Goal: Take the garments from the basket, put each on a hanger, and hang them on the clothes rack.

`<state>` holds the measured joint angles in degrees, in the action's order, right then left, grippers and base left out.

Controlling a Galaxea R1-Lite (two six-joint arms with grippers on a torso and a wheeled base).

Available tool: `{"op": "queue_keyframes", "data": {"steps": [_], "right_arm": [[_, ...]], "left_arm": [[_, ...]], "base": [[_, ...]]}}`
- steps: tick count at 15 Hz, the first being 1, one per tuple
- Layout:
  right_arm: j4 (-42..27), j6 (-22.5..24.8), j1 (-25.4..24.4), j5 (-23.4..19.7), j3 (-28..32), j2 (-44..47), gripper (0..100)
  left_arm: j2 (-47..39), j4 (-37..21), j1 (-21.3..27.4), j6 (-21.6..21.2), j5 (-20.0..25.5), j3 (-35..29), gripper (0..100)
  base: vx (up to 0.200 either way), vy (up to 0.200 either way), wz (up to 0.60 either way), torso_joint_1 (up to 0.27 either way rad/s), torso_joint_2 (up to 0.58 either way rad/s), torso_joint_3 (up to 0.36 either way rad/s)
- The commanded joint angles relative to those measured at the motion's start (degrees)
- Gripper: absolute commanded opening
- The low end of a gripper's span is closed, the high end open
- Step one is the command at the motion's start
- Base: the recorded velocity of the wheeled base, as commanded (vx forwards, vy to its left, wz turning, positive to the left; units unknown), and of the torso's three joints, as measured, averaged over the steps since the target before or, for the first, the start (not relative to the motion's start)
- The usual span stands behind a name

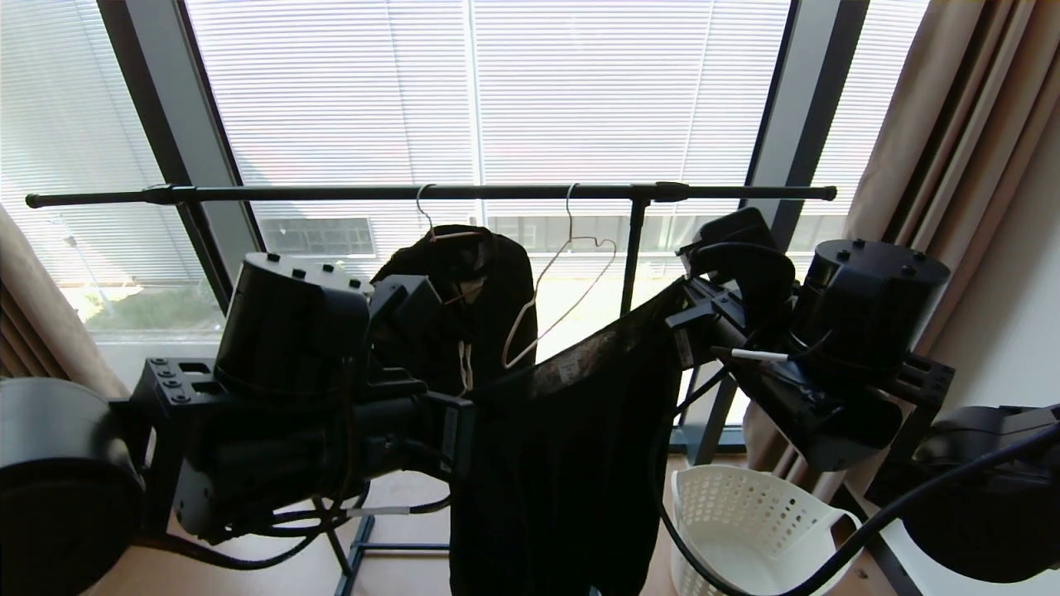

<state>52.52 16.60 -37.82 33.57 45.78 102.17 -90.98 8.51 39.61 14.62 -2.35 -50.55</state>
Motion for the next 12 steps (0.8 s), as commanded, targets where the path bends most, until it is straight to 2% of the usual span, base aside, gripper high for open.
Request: {"op": "queue_keyframes", "data": {"steps": [1, 3, 8, 10, 12], "right_arm": [[0.0, 1.0, -0.2, 0.0, -2.1, 0.0, 0], [1.0, 2.8, -1.1, -0.2, -4.2, -0.1, 0], [1.3, 3.2, -3.1, -0.2, -6.0, -2.1, 0], [1.1, 7.4, -3.3, -0.7, -9.5, -5.8, 0], [-1.2, 9.3, -6.3, -4.0, -12.5, -9.4, 0]], "left_arm": [[0.4, -1.1, -2.3, 0.0, 0.1, -3.2, 0], [-0.6, -1.2, -4.1, -0.1, 0.2, -5.2, 0], [-2.2, -1.2, -4.2, 0.0, 0.3, -5.5, 0], [-4.1, -1.3, -4.3, -0.1, 0.3, -8.9, 0], [-7.6, -1.5, -4.3, -0.1, 0.4, -14.2, 0]], "base": [[0.0, 0.0, 0.0, 0.0, 0.0, 0.0], [0.0, 0.0, 0.0, 0.0, 0.0, 0.0], [0.0, 0.0, 0.0, 0.0, 0.0, 0.0], [0.0, 0.0, 0.0, 0.0, 0.0, 0.0], [0.0, 0.0, 0.0, 0.0, 0.0, 0.0]]}}
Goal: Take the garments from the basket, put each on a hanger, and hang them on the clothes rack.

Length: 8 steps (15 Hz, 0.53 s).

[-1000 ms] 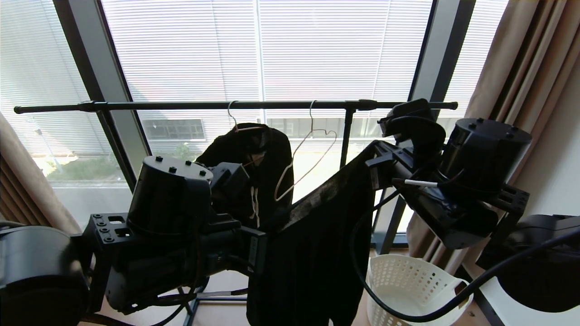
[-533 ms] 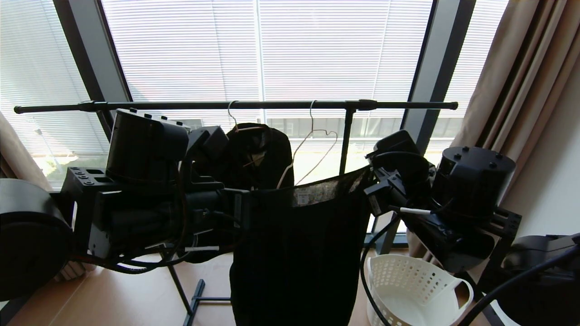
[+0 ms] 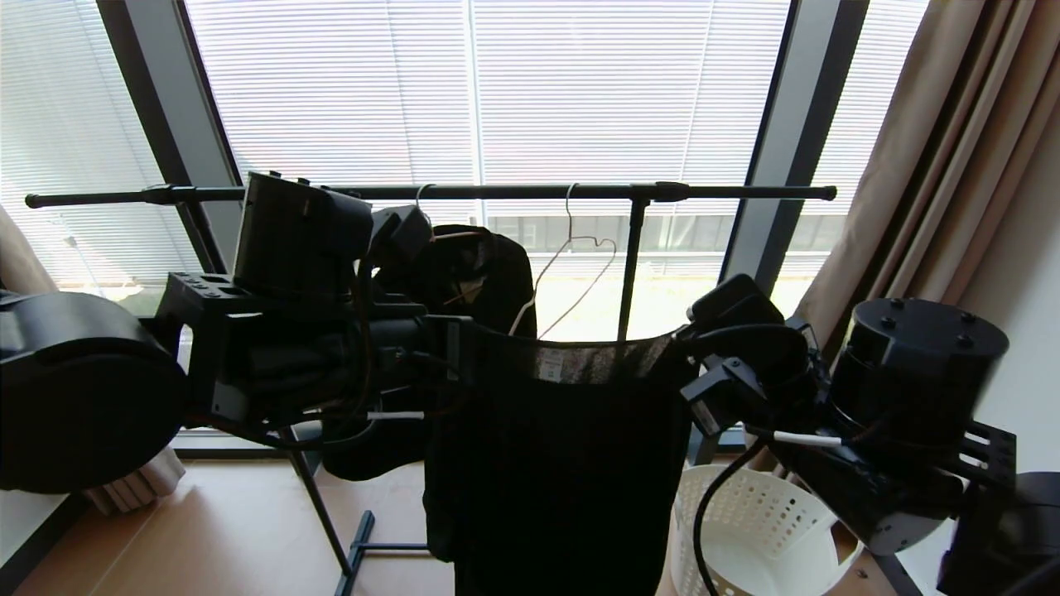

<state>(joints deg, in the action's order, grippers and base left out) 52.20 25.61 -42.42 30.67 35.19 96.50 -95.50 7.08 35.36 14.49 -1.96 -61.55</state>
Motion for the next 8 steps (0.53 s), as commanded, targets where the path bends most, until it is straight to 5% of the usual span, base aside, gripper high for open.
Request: {"op": "queue_keyframes", "data": {"steps": [1, 3, 5, 8], "right_arm": [[-3.6, 0.2, -4.3, -1.9, -2.4, -5.4, 0], [-5.7, -0.2, -7.1, -2.2, -2.5, -6.6, 0], [-7.7, -7.5, -17.7, -2.1, -2.0, -6.3, 0], [-7.7, -14.4, -22.6, -2.1, 1.2, -4.7, 0]], "left_arm": [[-5.0, -1.4, 0.0, 0.0, 0.0, -6.5, 0], [-6.6, -3.2, 0.0, 0.0, 0.0, -9.6, 0], [-10.1, -8.5, 0.5, 0.0, 0.1, -19.6, 0], [-11.1, -11.7, 2.2, -0.2, 0.1, -24.4, 0]], "base": [[0.0, 0.0, 0.0, 0.0, 0.0, 0.0], [0.0, 0.0, 0.0, 0.0, 0.0, 0.0], [0.0, 0.0, 0.0, 0.0, 0.0, 0.0], [0.0, 0.0, 0.0, 0.0, 0.0, 0.0]]}}
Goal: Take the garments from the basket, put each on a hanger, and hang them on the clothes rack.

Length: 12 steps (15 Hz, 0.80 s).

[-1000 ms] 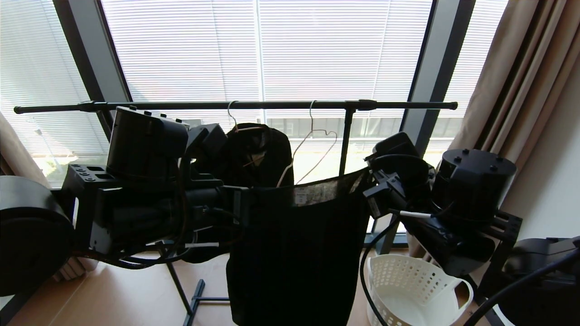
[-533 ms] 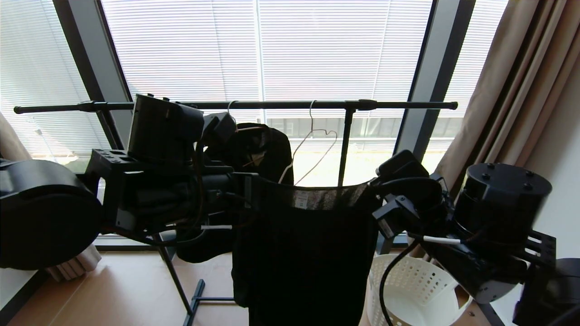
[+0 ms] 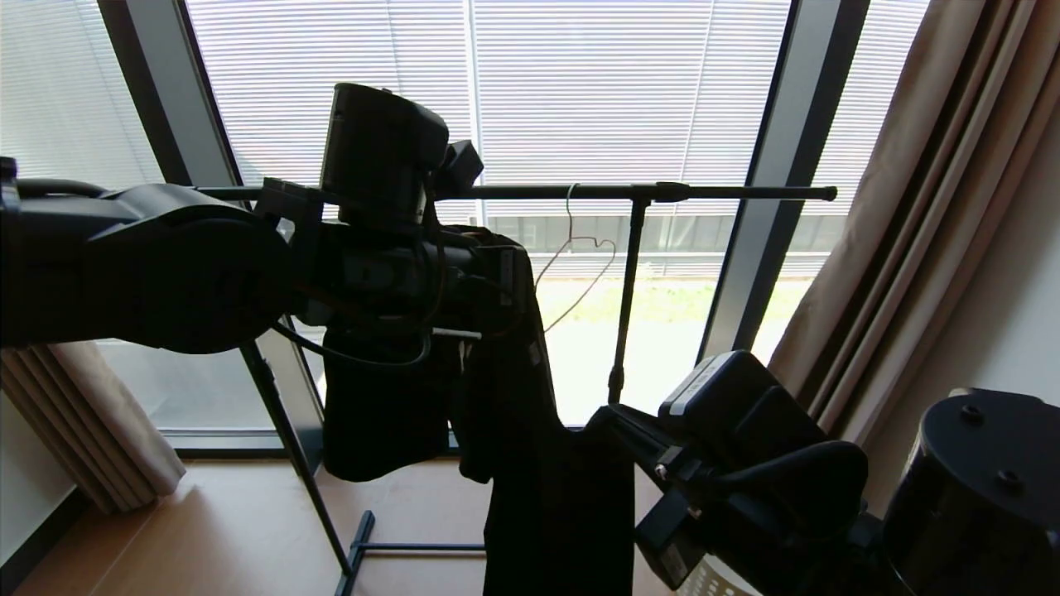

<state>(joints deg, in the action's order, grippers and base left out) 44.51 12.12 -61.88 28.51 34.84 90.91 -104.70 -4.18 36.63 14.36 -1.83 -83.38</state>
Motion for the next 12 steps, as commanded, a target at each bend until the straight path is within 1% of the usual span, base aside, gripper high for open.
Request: {"op": "queue_keyframes", "data": {"steps": [1, 3, 4, 5, 6, 9, 10, 11, 12], "right_arm": [[0.0, -4.1, -4.7, 0.1, 3.1, 1.8, 0], [0.1, -9.0, -5.7, 0.2, 6.2, 4.3, 0], [0.1, -9.8, -5.7, 0.7, 7.2, 5.0, 0], [-0.2, -9.7, -5.2, 1.0, 7.3, 5.1, 0], [-0.7, -9.3, -3.2, 1.2, 7.1, 4.9, 0], [-8.5, -4.3, 3.6, 1.2, 6.6, 2.3, 0], [-10.8, -1.9, 7.2, 1.3, 6.7, 1.7, 0], [-11.3, -0.7, 10.0, 1.4, 7.1, 1.7, 0], [-10.9, 0.6, 14.5, 2.1, 8.0, 2.3, 0]], "left_arm": [[-2.3, -0.9, 1.4, -0.4, 0.0, -3.5, 0], [-2.3, -2.1, 2.5, -0.6, 0.0, -4.8, 0], [-2.3, -2.1, 2.8, -0.6, 0.0, -4.7, 0], [-2.1, -2.1, 2.9, -0.6, 0.0, -4.4, 0], [-1.7, -2.2, 2.8, -0.6, -0.1, -4.2, 0], [0.4, -2.9, 2.7, -0.6, -0.1, -3.5, 0], [1.9, -5.5, 2.7, -0.6, -0.2, -3.5, 0], [2.9, -7.5, 2.7, -0.7, -0.2, -3.3, 0], [4.8, -10.2, 2.7, -0.8, -0.2, -1.6, 0]], "base": [[0.0, 0.0, 0.0, 0.0, 0.0, 0.0], [0.0, 0.0, 0.0, 0.0, 0.0, 0.0], [0.0, 0.0, 0.0, 0.0, 0.0, 0.0], [0.0, 0.0, 0.0, 0.0, 0.0, 0.0], [0.0, 0.0, 0.0, 0.0, 0.0, 0.0], [0.0, 0.0, 0.0, 0.0, 0.0, 0.0], [0.0, 0.0, 0.0, 0.0, 0.0, 0.0], [0.0, 0.0, 0.0, 0.0, 0.0, 0.0], [0.0, 0.0, 0.0, 0.0, 0.0, 0.0]]}}
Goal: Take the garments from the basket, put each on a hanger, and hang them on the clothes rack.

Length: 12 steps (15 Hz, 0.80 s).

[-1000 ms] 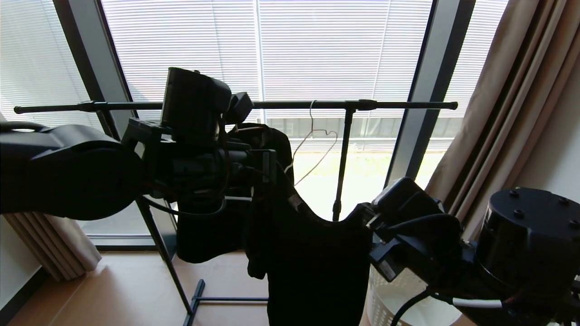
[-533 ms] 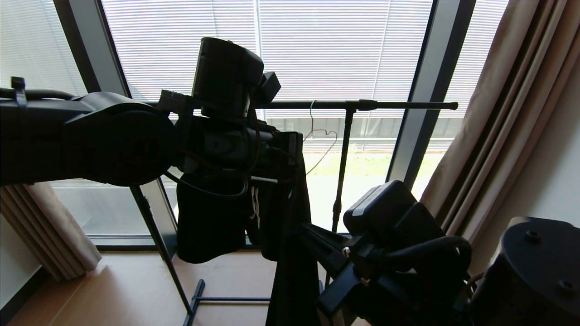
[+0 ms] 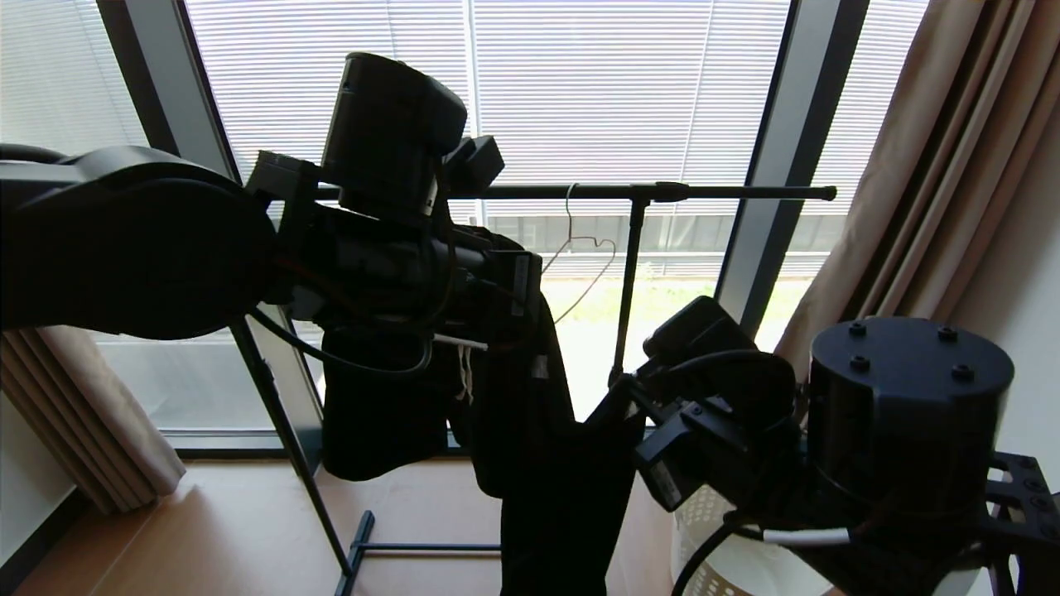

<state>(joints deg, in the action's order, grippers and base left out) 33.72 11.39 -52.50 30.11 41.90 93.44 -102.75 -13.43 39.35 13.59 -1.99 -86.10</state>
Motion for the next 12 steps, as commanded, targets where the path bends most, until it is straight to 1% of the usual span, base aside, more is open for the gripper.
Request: {"op": "queue_keyframes", "data": {"steps": [1, 2, 3, 5, 6, 7, 8, 9, 10, 12], "right_arm": [[-0.1, 1.4, 7.3, 1.7, 3.0, 0.4, 0], [0.0, 1.4, 7.8, 2.1, 3.6, 0.8, 0], [0.2, 0.7, 9.5, 2.4, 6.4, 2.6, 0], [0.9, -4.0, 9.5, 2.6, 9.5, 5.8, 0], [1.4, -5.7, 9.3, 2.8, 10.6, 7.1, 0], [3.1, -9.1, 7.5, 3.7, 12.6, 9.5, 0], [4.3, -11.4, 5.8, 4.3, 13.7, 11.1, 0], [5.0, -12.5, 5.2, 4.7, 14.4, 11.9, 0], [6.2, -13.9, 3.9, 5.9, 15.4, 13.7, 0], [8.5, -14.4, 3.5, 6.2, 15.7, 14.8, 0]], "left_arm": [[4.2, -1.9, -0.1, -0.8, 0.0, 3.3, 0], [4.6, -2.0, -0.1, -1.1, 0.0, 4.1, 0], [7.0, -2.1, 0.0, -3.6, 0.0, 9.1, 0], [9.1, -2.1, 1.3, -6.5, 0.1, 14.7, 0], [9.3, -2.0, 2.4, -6.7, 0.1, 16.2, 0], [9.2, -2.0, 5.0, -6.6, 0.2, 19.0, 0], [8.9, -1.9, 7.3, -6.5, 0.7, 20.5, 0], [8.7, -1.9, 8.7, -6.4, 0.9, 21.2, 0], [7.7, -1.8, 11.8, -5.2, 1.4, 21.2, 0], [6.7, -1.7, 14.0, -3.7, 1.5, 19.3, 0]], "base": [[0.0, 0.0, 0.0, 0.0, 0.0, 0.0], [0.0, 0.0, 0.0, 0.0, 0.0, 0.0], [0.0, 0.0, 0.0, 0.0, 0.0, 0.0], [0.0, 0.0, 0.0, 0.0, 0.0, 0.0], [0.0, 0.0, 0.0, 0.0, 0.0, 0.0], [0.0, 0.0, 0.0, 0.0, 0.0, 0.0], [0.0, 0.0, 0.0, 0.0, 0.0, 0.0], [0.0, 0.0, 0.0, 0.0, 0.0, 0.0], [0.0, 0.0, 0.0, 0.0, 0.0, 0.0], [0.0, 0.0, 0.0, 0.0, 0.0, 0.0]]}}
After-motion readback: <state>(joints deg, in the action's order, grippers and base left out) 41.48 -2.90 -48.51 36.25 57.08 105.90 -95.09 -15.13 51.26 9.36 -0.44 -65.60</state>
